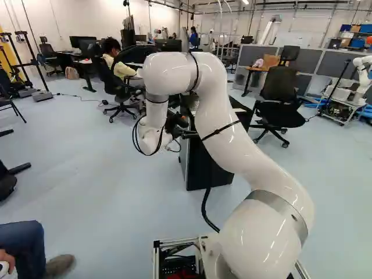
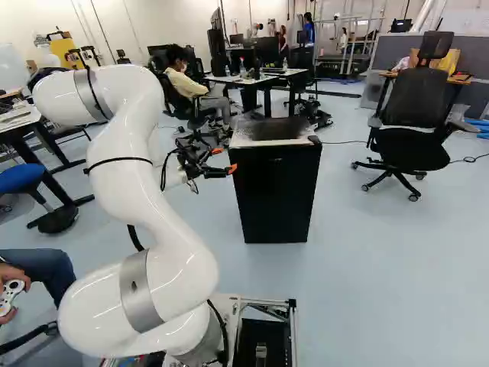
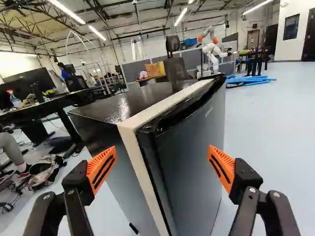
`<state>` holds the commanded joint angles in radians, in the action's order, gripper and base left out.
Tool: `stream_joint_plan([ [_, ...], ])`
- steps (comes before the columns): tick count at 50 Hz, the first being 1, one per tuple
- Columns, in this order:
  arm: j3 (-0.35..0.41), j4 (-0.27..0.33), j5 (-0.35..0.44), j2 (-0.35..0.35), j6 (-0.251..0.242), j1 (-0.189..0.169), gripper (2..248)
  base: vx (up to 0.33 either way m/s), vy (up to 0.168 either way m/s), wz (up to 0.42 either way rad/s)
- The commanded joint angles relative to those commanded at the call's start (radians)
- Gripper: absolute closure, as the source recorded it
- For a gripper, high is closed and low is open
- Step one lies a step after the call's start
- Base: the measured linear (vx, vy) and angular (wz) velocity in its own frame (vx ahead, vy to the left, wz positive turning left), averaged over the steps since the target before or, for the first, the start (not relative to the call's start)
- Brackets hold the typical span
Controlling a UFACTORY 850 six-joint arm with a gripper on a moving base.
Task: Grab a drink from the fridge
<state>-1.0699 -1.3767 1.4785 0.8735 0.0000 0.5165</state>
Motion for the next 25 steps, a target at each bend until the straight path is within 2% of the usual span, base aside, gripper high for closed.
stream_joint_plan([
  [10,0.001,0.0,0.0,0.0,0.0,-0.015,3,0.0,0.0,0.0],
  [21,0.001,0.0,0.0,0.0,0.0,-0.015,3,0.0,0.0,0.0],
  [25,0.001,0.0,0.0,0.0,-0.017,-0.015,3,0.0,0.0,0.0],
])
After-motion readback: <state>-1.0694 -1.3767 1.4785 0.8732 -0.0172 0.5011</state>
